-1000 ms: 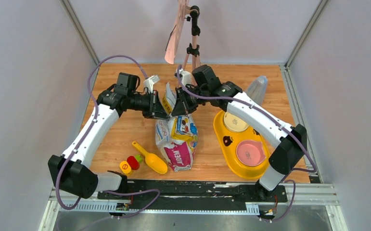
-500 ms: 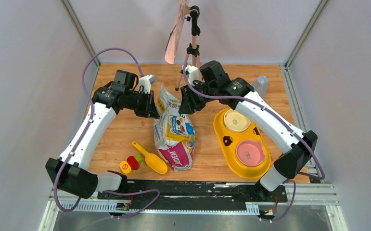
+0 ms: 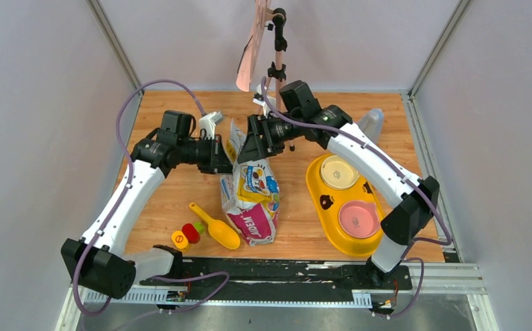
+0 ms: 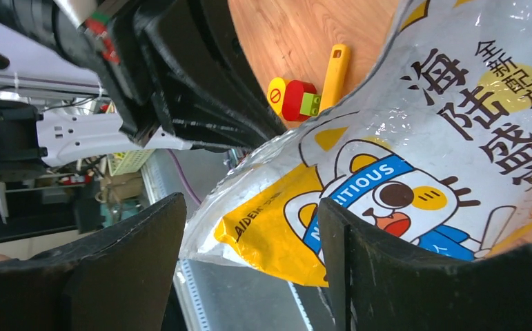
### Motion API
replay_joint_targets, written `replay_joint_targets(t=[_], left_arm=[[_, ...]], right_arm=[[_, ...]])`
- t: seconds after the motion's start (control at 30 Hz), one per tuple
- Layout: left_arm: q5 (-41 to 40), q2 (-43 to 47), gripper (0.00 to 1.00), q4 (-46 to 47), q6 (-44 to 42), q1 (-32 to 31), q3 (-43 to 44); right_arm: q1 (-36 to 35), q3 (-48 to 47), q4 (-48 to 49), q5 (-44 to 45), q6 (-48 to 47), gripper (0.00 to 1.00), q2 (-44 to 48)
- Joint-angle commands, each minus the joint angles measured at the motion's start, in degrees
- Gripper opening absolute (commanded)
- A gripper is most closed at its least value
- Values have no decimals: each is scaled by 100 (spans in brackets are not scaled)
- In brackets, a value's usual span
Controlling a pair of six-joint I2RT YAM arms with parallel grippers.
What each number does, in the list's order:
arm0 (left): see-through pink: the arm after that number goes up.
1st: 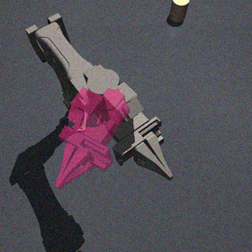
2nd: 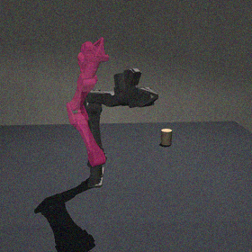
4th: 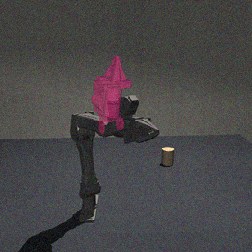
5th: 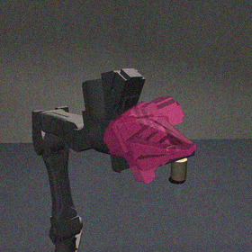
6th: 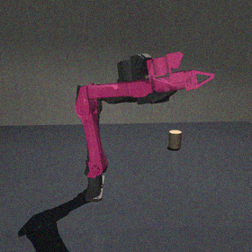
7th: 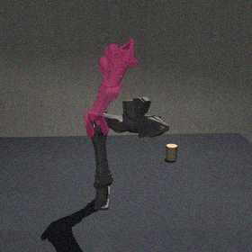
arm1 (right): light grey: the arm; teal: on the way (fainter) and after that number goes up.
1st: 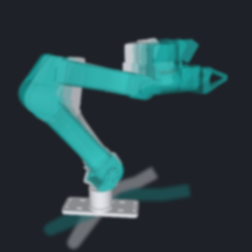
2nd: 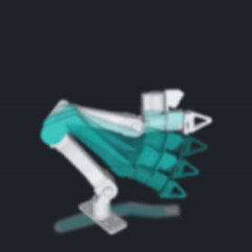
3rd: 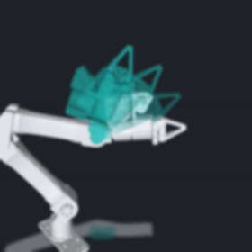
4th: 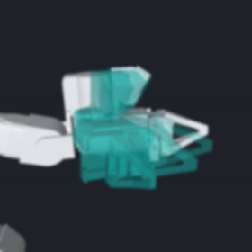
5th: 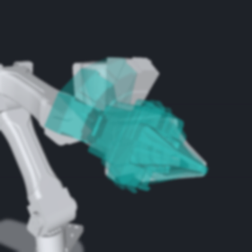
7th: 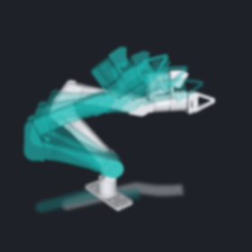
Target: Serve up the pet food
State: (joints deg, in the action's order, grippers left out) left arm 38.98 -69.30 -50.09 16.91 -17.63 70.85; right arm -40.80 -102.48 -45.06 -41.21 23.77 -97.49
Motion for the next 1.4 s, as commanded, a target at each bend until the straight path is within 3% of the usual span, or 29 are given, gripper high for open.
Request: replay_joint_targets(t=[0.0,0.3,0.57,0.8,0.87,0.97,1.03,1.37], left_arm=[[635,356,0,1012,542,1,-414],[976,576,0,1466,782,1,-732],[1103,605,0,1644,938,-4,-797],[1077,614,0,1587,918,-7,-809],[1070,619,0,1563,901,-4,-813],[1067,619,0,1540,877,-4,-822],[1061,624,0,1532,876,-4,-820],[1016,628,0,1481,808,-6,-778]], right_arm=[[3,-133,233,-184,738,72,-246],[-119,8,439,-547,1178,51,-417],[-151,331,700,-855,1546,49,-336],[-124,443,707,-839,1596,37,-272],[-66,504,750,-927,1636,37,-226],[43,631,921,-1221,1742,49,-171],[114,697,1001,-1382,1813,51,-150],[311,730,1052,-1567,1872,35,-200]])
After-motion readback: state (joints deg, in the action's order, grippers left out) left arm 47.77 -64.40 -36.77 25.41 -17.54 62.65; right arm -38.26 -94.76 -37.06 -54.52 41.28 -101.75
